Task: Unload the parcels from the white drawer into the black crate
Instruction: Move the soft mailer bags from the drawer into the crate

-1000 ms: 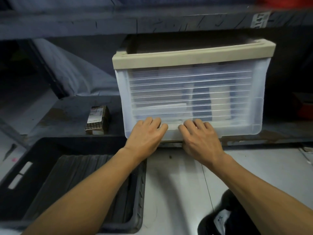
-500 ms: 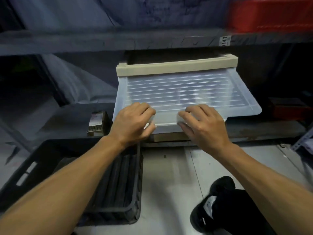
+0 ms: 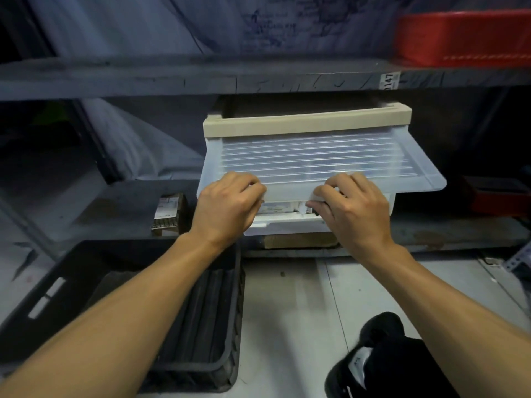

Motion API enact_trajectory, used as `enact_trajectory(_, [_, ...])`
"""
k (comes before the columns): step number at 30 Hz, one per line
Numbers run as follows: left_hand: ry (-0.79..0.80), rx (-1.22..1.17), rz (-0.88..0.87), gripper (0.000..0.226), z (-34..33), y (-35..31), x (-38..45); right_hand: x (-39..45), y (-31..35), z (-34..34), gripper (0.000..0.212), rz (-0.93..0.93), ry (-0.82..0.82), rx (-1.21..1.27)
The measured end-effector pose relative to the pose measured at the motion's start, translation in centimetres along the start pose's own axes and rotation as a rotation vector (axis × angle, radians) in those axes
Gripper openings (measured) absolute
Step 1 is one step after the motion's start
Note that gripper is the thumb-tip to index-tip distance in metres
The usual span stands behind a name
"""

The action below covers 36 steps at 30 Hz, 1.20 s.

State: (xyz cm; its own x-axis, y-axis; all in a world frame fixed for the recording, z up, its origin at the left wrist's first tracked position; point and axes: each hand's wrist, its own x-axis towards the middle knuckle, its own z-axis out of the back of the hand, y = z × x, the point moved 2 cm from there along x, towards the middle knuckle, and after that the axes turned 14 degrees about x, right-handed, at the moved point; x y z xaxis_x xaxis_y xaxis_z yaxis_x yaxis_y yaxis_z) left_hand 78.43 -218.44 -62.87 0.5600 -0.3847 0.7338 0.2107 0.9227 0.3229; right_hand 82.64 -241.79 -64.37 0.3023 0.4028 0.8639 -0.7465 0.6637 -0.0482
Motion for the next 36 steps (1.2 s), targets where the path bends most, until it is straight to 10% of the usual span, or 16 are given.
enact_trajectory(17, [-0.218,0.092,0.031,0.02,-3.5,2.2,2.7,3.2,-4.9,-2.4,0.023,0.317,0.027,0.019])
enact_trajectory(26, [-0.111,0.082,0.097,0.014,-6.2,3.6,5.2,5.3,-6.9,-5.0,0.022,0.124,0.038,-0.025])
enact_trajectory(36, [0.347,0.432,0.102,0.103,-11.7,5.4,5.5,6.5,-9.9,-10.9,0.08,-0.17,0.298,-0.148])
